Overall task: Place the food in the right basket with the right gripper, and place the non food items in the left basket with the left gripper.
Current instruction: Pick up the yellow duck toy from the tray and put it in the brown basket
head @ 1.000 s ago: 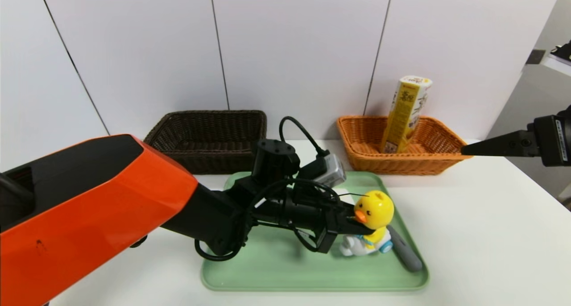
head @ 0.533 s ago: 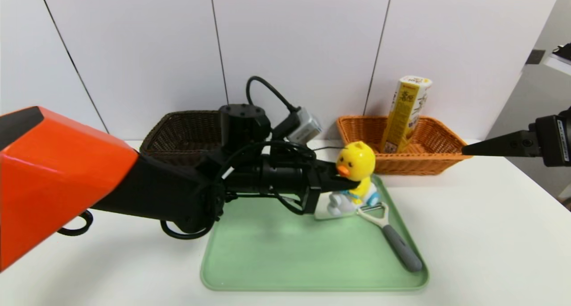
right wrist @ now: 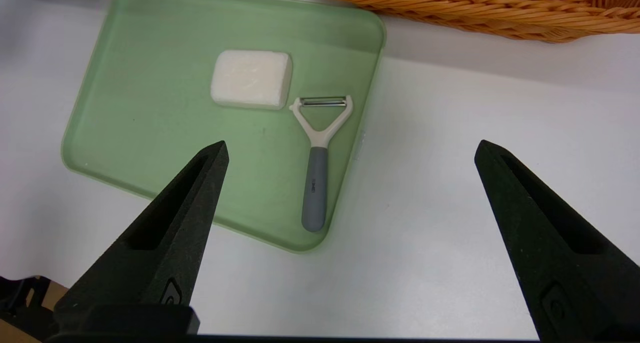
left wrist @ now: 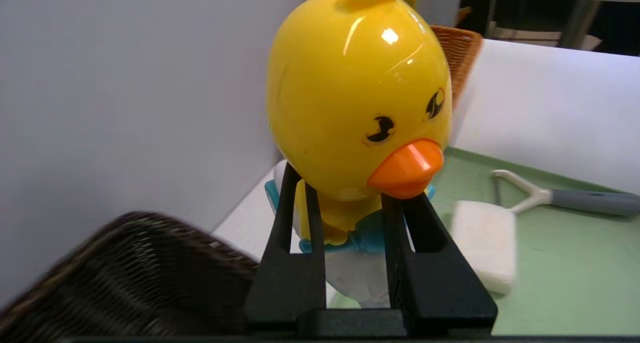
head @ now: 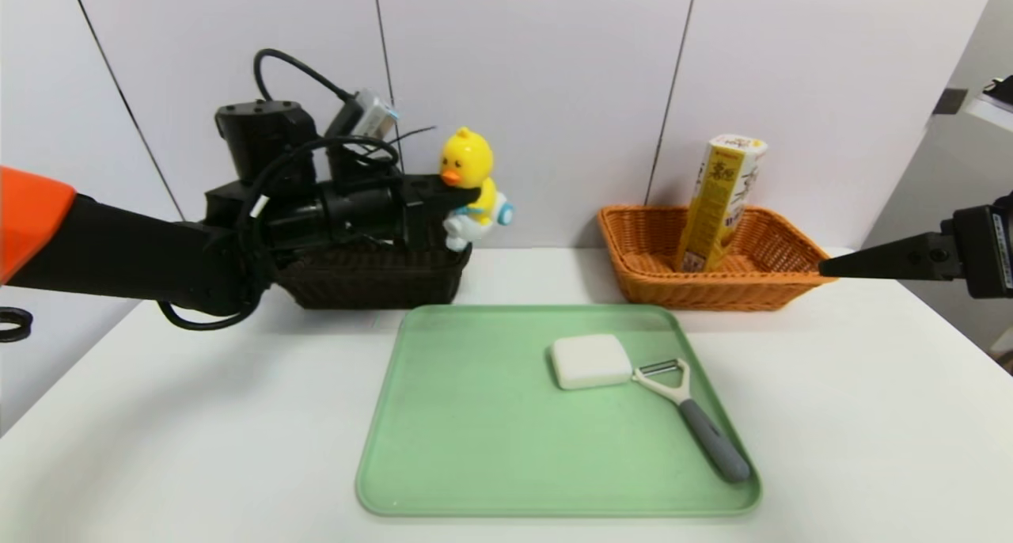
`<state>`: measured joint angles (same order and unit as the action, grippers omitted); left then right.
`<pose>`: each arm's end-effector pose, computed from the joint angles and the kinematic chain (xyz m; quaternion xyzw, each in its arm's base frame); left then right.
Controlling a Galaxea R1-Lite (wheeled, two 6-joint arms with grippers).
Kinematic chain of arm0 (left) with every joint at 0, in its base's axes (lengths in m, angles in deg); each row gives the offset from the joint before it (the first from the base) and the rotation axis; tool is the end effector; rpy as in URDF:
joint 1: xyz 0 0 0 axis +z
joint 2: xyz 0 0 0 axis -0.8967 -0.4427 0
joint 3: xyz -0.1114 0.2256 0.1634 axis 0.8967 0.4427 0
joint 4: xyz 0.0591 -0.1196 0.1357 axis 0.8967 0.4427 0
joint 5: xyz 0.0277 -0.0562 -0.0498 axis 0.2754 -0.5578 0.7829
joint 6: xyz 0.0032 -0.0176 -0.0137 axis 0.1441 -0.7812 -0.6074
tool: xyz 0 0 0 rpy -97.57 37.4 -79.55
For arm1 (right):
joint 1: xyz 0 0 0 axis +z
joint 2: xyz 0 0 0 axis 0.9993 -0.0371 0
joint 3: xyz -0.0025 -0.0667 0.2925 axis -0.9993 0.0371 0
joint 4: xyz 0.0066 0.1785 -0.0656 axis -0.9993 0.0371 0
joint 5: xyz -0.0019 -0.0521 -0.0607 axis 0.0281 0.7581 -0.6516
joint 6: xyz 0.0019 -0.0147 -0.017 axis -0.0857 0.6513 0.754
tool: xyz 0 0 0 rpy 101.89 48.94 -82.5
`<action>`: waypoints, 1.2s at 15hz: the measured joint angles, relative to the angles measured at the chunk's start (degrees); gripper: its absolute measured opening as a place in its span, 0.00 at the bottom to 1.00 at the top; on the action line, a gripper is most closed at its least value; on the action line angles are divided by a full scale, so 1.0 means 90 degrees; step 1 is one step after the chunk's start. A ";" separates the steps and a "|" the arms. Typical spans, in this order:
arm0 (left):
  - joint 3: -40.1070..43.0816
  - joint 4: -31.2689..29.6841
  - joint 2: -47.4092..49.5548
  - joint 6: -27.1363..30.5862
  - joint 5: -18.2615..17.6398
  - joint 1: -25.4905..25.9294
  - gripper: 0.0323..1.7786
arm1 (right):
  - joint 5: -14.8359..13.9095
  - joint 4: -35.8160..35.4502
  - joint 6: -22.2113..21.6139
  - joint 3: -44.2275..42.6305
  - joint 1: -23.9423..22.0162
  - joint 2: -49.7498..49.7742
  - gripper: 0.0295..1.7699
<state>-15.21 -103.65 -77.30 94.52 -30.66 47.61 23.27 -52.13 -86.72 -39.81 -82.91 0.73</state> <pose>0.3634 -0.1211 0.2322 0.0572 -0.0551 -0.4920 0.8669 0.1867 0.0229 0.2953 0.0447 0.3258 0.1761 0.9278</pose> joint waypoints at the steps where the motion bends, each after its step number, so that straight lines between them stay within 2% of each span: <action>1: -0.0116 0.0043 -0.0022 0.0000 0.0000 0.0287 0.18 | 0.0003 0.0000 0.0000 0.0012 0.0000 0.0004 0.96; 4: -0.0337 0.0196 -0.0137 0.0000 -0.0003 0.0876 0.18 | 0.0003 -0.0003 0.0000 0.0043 0.0003 0.0016 0.96; 12: -0.0539 0.0482 -0.0703 0.0015 0.0000 0.1986 0.18 | 0.0016 -0.0005 0.0015 0.0046 0.0003 0.0026 0.96; 18: -0.0717 0.0481 -0.1117 0.0061 0.0001 0.2517 0.18 | 0.0014 -0.0005 0.0019 0.0043 0.0003 -0.0011 0.96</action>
<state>-21.66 -99.32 -87.36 95.06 -30.64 70.26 23.40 -52.18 -86.54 -39.42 -82.89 0.63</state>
